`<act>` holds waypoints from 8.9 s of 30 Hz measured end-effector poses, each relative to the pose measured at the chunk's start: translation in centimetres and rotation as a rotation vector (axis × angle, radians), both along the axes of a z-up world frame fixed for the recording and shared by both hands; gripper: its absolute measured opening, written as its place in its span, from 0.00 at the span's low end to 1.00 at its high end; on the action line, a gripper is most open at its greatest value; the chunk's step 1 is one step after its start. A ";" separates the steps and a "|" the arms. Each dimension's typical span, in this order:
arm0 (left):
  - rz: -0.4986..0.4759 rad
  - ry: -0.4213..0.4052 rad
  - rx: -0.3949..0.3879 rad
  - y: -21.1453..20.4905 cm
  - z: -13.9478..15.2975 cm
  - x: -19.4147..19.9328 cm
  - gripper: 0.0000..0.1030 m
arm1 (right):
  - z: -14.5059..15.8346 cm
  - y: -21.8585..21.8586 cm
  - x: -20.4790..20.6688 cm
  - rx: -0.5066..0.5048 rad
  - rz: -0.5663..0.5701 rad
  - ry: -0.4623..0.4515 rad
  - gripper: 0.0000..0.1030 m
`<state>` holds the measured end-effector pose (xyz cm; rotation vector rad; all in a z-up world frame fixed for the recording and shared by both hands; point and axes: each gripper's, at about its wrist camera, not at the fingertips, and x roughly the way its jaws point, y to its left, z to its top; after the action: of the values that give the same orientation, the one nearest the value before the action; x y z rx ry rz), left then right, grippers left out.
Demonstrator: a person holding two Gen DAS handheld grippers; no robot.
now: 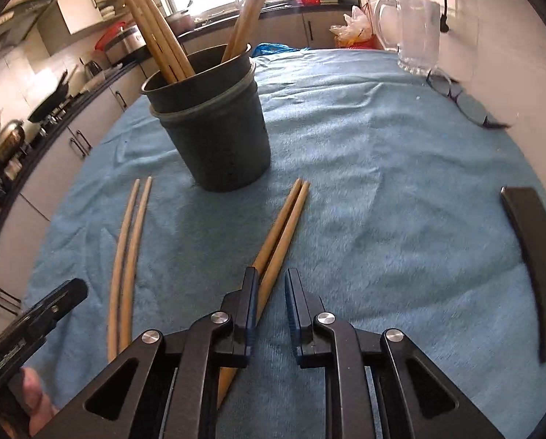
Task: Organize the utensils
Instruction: 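Move both open tools back down to the remaining chopsticks, then close the left tool on a chopstick while the right tool grasps another, then lift both held chopsticks upright and carry them toward the black cup, then lower the left tool's chopstick into the cup while the right tool lowers its own, then open the left tool over the cup while the right tool opens too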
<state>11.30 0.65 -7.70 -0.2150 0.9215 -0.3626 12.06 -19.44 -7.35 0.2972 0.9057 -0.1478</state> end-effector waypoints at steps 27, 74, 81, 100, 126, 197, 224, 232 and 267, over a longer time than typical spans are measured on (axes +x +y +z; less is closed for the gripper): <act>-0.018 0.026 0.082 -2.0 0.6 0.3 0.41 | -0.3 -4.7 -2.5 0.165 -0.023 -0.037 0.07; 0.038 0.131 0.194 -5.6 0.5 3.6 0.06 | 6.2 -2.0 -5.1 0.098 0.000 -0.178 0.07; 0.020 0.130 0.170 -5.9 0.6 3.8 0.06 | 7.1 -1.4 -5.1 0.078 0.008 -0.195 0.07; 0.021 0.017 0.100 -4.1 6.1 1.7 0.06 | 9.2 -3.3 -7.1 0.118 0.000 -0.290 0.07; 0.018 -0.108 0.023 -2.6 12.6 -1.5 0.06 | 11.6 -4.6 -9.6 0.139 -0.001 -0.396 0.07; -0.051 -0.208 -0.026 -4.6 20.3 -0.3 0.06 | 16.6 -7.7 -9.4 0.225 -0.018 -0.492 0.07; -0.023 -0.247 -0.084 -8.2 22.9 8.5 0.06 | 21.5 -9.7 -0.4 0.208 -0.063 -0.598 0.07; -0.032 -0.180 -0.079 -8.9 19.7 10.6 0.06 | 19.3 -8.7 2.7 0.181 -0.054 -0.549 0.07; -0.026 -0.104 -0.007 -5.6 12.6 6.3 0.28 | 13.0 -7.5 -1.5 0.155 -0.063 -0.403 0.30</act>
<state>17.63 -4.95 4.88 -0.1885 0.8211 -0.3974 10.61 -26.93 5.64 0.4807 0.5091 -0.0712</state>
